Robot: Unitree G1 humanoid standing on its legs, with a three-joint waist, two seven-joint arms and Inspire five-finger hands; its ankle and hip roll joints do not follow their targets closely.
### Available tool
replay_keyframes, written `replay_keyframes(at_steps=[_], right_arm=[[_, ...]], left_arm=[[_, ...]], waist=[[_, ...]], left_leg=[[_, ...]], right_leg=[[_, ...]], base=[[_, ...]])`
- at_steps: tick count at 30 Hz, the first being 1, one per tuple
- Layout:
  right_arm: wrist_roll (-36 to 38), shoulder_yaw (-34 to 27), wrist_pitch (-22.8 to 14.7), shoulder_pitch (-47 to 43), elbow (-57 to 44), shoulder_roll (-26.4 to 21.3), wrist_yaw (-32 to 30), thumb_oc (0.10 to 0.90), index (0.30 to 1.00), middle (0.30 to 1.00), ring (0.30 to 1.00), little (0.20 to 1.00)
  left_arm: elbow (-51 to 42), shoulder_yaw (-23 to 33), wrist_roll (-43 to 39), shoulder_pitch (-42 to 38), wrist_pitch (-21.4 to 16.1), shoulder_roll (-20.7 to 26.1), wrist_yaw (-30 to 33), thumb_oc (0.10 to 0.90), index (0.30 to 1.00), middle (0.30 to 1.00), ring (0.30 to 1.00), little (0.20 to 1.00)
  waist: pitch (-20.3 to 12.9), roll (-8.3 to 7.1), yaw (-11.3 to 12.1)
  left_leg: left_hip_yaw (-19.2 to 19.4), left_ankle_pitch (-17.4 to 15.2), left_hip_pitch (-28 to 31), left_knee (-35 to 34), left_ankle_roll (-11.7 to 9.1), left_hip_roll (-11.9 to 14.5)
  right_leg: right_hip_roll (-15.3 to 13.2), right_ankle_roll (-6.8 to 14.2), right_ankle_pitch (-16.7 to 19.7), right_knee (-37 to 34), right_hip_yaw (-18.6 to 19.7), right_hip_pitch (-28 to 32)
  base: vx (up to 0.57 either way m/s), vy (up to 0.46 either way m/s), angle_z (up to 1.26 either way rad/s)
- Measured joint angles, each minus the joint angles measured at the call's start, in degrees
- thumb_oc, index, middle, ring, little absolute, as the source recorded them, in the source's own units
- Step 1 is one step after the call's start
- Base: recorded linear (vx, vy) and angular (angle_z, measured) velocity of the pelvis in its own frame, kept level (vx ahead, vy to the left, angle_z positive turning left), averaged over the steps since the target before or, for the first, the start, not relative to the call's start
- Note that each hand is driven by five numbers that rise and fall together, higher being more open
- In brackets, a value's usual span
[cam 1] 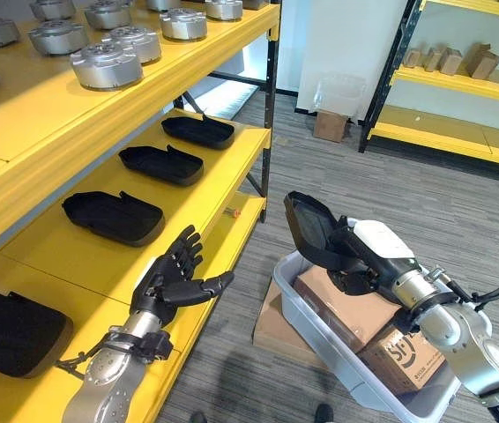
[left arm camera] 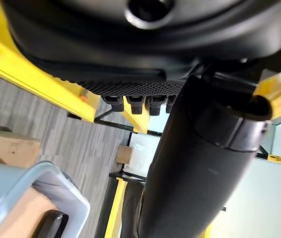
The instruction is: Move parts from the plastic box to the shelf.
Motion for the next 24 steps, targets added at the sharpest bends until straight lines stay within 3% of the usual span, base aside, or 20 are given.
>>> replay_keyframes(at_steps=[3,9,15,18,20,24], right_arm=[[0.0,0.0,-0.1,0.0,0.0,0.0,0.2,0.4,0.3,0.3,0.3,0.3],[-0.8,-0.5,-1.2,0.0,-1.1,0.0,0.0,0.4,0.3,0.3,0.3,0.3],[-2.6,-1.5,-2.1,0.0,-2.0,0.0,-3.0,0.4,0.3,0.3,0.3,0.3],[-4.7,-3.5,-2.1,0.3,-2.0,0.0,-5.6,0.4,0.3,0.3,0.3,0.3],[-4.8,-6.0,-1.0,2.3,-2.1,-0.1,-8.3,0.4,0.3,0.3,0.3,0.3],[-4.8,-6.8,-0.2,2.4,-2.0,-0.1,-9.7,0.4,0.3,0.3,0.3,0.3]], left_arm=[[0.0,0.0,0.0,0.0,0.0,-0.2,-0.5,0.9,1.0,1.0,1.0,1.0],[0.0,1.2,0.0,0.6,0.0,-0.2,-1.6,0.9,1.0,1.0,1.0,1.0],[-0.1,1.6,0.0,0.4,0.0,-0.3,-3.9,0.9,1.0,1.0,1.0,1.0],[-0.1,1.2,0.0,-0.1,0.0,-0.4,-6.1,0.9,1.0,1.0,1.0,1.0],[0.1,-1.2,0.0,-2.4,0.0,-0.5,-7.6,0.9,1.0,1.0,1.0,1.0],[-0.6,-2.1,-0.1,-2.9,0.0,-0.4,-10.2,0.9,1.0,1.0,1.0,1.0]], waist=[[0.0,0.01,-0.3],[-0.1,0.4,1.2],[-0.2,1.66,1.0],[-0.2,2.65,0.2],[-0.1,3.67,-3.0],[0.1,4.39,-1.1]], left_leg=[[-1.0,0.4,-0.5,0.0,0.0,0.0],[-1.9,0.5,-0.8,0.0,0.0,0.0],[-5.3,1.1,-2.4,0.0,0.6,-0.6],[-8.5,1.5,-3.4,0.0,1.3,-1.6],[-15.5,2.6,-6.5,0.8,3.9,-3.3],[-16.7,2.6,-6.4,0.1,5.1,-3.7]], right_leg=[[0.0,0.0,0.1,0.0,-0.9,-0.2],[0.0,0.1,-0.1,0.0,-1.5,0.3],[0.0,0.6,-1.7,0.0,-3.0,1.7],[1.0,0.8,-4.0,0.0,1.8,2.6],[4.5,-0.6,-9.1,0.2,12.3,4.6],[4.7,-0.1,-10.1,1.1,12.7,4.7]], base=[[0.0,0.037,0.14],[0.01,0.027,0.08],[0.02,-0.004,0.27],[0.0,-0.043,0.68],[0.0,-0.079,1.53],[-0.04,-0.092,0.34]])
